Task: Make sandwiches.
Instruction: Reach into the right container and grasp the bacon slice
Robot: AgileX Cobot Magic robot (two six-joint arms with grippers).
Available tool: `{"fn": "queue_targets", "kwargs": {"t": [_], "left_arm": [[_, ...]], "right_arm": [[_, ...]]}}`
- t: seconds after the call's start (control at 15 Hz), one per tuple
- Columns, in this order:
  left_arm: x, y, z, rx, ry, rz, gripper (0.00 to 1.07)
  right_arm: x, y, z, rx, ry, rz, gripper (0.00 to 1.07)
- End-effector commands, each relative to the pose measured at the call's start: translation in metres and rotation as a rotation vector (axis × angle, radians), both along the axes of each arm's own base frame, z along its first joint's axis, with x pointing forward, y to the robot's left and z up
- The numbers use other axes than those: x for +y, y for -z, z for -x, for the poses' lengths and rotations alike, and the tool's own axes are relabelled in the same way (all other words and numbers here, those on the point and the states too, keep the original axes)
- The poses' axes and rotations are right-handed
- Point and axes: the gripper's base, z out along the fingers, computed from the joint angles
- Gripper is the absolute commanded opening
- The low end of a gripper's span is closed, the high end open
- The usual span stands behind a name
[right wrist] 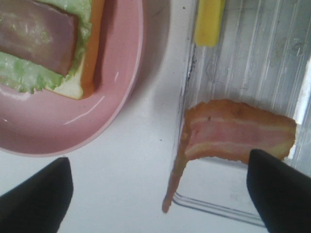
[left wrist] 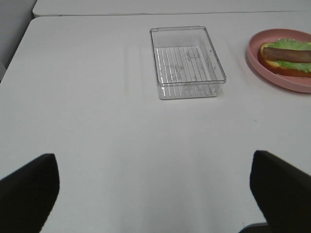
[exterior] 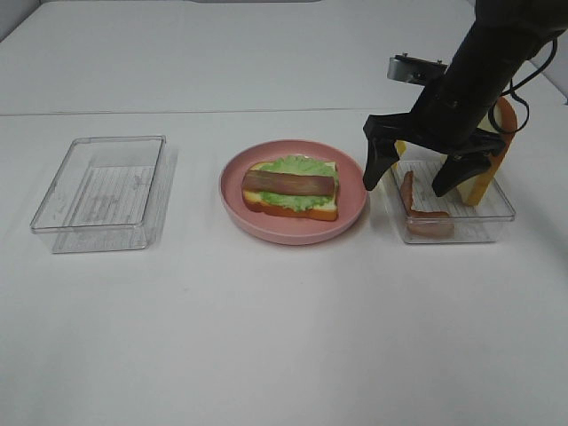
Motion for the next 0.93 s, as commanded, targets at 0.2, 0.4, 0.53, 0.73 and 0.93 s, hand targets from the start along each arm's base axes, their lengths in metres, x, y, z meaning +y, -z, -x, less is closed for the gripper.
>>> {"fn": "queue_targets", "kwargs": {"t": [0.2, 0.4, 0.53, 0.73, 0.93], "left_arm": [[-0.001, 0.000, 0.003, -0.031, 0.005, 0.009, 1.00], [-0.001, 0.000, 0.003, -0.031, 0.005, 0.009, 1.00], [-0.001, 0.000, 0.003, -0.031, 0.005, 0.009, 1.00], [-0.001, 0.000, 0.003, -0.031, 0.005, 0.009, 1.00], [-0.001, 0.000, 0.003, -0.031, 0.005, 0.009, 1.00]], "right_arm": [[0.002, 0.008, -0.005, -0.008, 0.019, -0.011, 0.93], [0.003, 0.009, -0.005, -0.007, 0.020, -0.013, 0.92], [0.003, 0.009, -0.005, -0.008, 0.021, -0.013, 0.91], [0.003, 0.017, -0.005, 0.017, 0.016, -0.008, 0.89], [0.003, 0.017, -0.004, 0.022, 0.013, -0.007, 0.86]]}}
